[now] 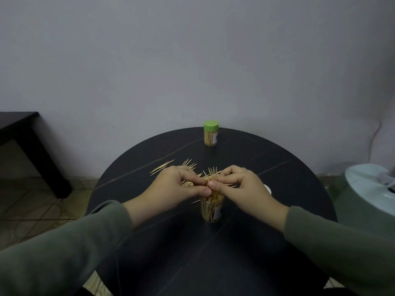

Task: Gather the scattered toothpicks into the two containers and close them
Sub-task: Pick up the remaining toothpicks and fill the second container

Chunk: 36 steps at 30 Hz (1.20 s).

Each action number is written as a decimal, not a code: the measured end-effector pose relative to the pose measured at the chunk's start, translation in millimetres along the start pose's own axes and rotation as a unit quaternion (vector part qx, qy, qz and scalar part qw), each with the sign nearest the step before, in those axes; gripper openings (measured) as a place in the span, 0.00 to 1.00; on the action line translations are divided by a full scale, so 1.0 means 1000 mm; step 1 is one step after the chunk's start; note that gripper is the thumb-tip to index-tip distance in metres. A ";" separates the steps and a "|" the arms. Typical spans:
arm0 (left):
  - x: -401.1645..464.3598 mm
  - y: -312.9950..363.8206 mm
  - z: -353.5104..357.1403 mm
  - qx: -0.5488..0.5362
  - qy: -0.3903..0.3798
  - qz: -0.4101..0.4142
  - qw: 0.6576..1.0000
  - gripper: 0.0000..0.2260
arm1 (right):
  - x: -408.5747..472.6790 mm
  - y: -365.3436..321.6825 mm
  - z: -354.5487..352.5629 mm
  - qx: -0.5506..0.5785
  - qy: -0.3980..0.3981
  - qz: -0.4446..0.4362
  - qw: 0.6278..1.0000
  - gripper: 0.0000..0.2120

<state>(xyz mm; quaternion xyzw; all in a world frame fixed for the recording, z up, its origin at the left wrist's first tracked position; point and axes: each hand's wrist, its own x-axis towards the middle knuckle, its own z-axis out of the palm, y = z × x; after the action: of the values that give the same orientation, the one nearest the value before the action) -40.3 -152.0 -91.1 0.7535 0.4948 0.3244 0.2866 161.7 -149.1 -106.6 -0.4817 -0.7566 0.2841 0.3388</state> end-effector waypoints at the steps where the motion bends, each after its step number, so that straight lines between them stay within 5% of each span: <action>1: 0.000 0.001 0.000 -0.002 0.005 0.002 1.000 0.08 | 0.000 -0.001 -0.001 -0.010 0.000 -0.001 1.000 0.04; 8: 0.000 0.009 0.004 -0.019 0.038 0.023 0.999 0.17 | 0.002 -0.006 -0.013 -0.093 -0.020 0.011 0.995 0.09; 12: 0.001 0.010 0.007 0.016 0.060 0.083 0.995 0.08 | 0.000 -0.007 -0.015 -0.125 -0.066 -0.004 0.990 0.10; 15: 0.004 0.011 0.009 0.068 0.046 0.108 0.991 0.04 | 0.000 -0.006 -0.016 -0.162 -0.092 -0.014 0.982 0.21; 25: 0.013 0.016 -0.004 0.284 0.087 0.253 0.921 0.08 | 0.000 -0.007 -0.019 -0.166 -0.117 -0.025 0.979 0.36; 30: 0.013 0.015 -0.006 0.349 0.034 0.301 0.887 0.07 | 0.001 -0.004 -0.016 -0.160 -0.112 -0.035 0.980 0.28; 36: 0.006 0.012 0.007 0.303 0.057 0.268 0.913 0.17 | 0.002 -0.003 -0.016 -0.142 -0.108 -0.022 0.984 0.24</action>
<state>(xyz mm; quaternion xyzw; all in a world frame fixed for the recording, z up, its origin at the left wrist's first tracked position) -26.0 -150.9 -85.5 0.8887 0.3640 0.2662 -0.0820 172.5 -146.3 -94.3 -0.4743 -0.8321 0.2165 0.1893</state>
